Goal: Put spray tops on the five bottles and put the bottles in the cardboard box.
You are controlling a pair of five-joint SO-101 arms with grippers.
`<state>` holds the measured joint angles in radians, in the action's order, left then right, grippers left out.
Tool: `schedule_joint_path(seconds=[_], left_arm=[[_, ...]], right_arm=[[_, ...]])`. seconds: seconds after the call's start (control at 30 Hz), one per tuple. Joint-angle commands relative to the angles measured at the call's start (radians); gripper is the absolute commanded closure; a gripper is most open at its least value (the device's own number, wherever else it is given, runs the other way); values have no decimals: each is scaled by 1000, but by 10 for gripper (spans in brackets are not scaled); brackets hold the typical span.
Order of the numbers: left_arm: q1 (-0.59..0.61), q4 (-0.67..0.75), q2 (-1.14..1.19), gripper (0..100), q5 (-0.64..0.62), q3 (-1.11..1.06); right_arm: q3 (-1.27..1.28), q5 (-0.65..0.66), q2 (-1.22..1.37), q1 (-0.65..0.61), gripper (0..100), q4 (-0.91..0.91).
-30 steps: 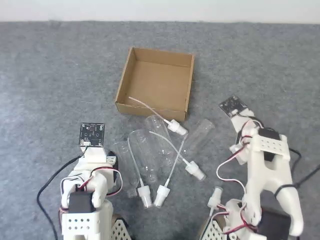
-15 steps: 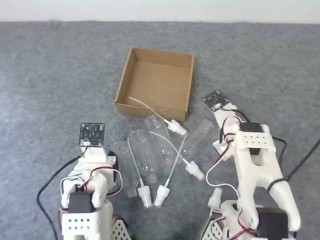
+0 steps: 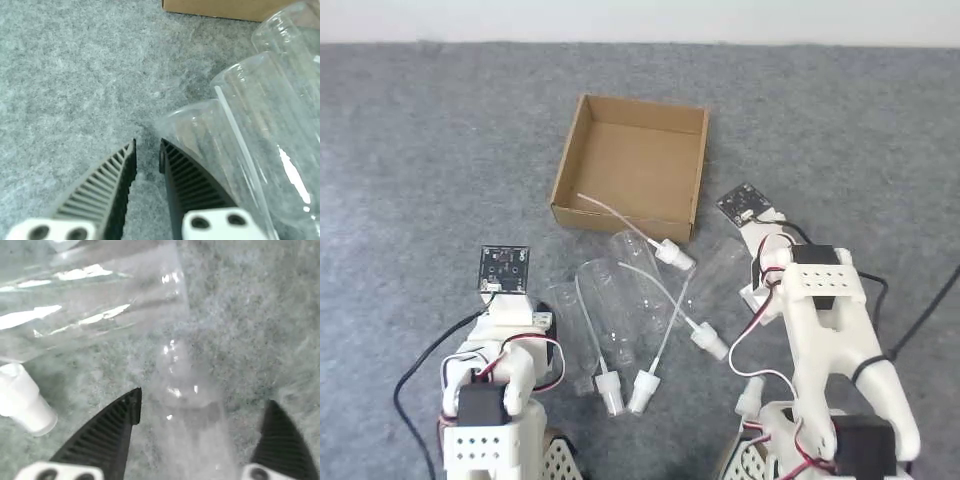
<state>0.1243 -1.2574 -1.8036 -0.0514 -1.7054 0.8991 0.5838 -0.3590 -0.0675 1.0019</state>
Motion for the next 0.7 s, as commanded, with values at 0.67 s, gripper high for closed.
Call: schedule_joint_path(seconds=[0.67], left_arm=[[-5, -3, -15, 923, 8, 19]], right_arm=[[-149, 187, -50, -5, 637, 189]])
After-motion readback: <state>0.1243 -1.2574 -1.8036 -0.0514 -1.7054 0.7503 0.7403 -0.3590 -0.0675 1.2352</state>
